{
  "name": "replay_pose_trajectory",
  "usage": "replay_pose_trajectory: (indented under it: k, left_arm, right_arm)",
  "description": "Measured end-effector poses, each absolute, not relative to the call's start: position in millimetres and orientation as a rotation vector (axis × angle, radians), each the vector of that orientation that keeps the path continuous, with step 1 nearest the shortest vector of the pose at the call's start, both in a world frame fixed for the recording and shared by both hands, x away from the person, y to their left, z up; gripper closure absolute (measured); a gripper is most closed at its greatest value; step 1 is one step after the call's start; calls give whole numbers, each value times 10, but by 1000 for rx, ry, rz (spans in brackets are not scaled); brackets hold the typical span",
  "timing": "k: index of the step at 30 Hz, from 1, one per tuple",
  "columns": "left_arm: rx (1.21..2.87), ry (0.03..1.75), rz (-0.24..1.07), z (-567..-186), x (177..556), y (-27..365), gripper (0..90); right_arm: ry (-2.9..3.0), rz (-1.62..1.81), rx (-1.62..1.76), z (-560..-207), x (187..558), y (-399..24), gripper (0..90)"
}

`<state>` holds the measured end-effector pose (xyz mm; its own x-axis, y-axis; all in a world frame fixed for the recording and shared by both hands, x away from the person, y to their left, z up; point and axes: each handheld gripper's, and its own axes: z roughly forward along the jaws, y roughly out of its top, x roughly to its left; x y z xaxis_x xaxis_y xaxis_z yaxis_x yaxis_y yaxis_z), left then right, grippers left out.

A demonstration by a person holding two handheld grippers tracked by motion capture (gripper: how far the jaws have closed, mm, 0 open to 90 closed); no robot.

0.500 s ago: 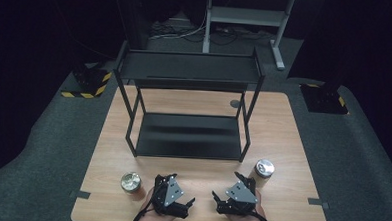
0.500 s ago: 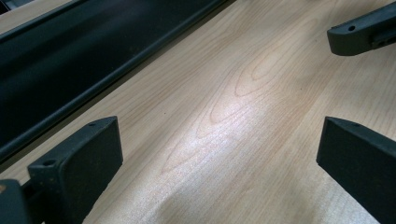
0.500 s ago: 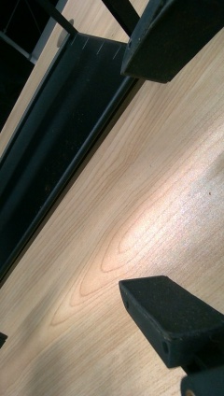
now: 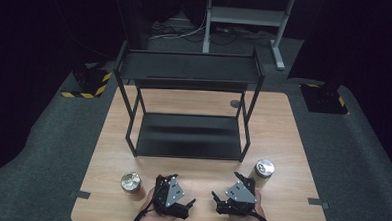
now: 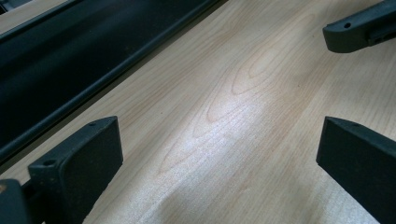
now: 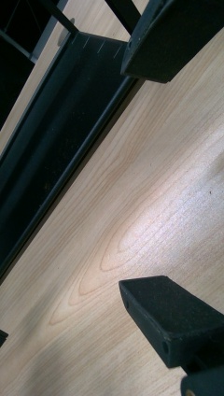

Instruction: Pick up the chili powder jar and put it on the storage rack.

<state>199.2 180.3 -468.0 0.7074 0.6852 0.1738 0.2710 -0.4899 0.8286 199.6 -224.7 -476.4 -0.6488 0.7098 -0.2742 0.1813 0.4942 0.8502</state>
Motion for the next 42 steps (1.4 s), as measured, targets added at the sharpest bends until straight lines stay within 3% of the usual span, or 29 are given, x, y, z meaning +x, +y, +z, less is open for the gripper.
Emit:
replay_pose_trajectory:
  k: [21,42]
  left_arm:
    - [1979,782,544,-4713,2029,1962,7]
    - [1912,712,575,-4510,1908,2022,7]
  right_arm:
    - [2115,1132,755,-4767,2010,-2284,0]
    - [2113,1143,754,-4772,2008,-2301,0]
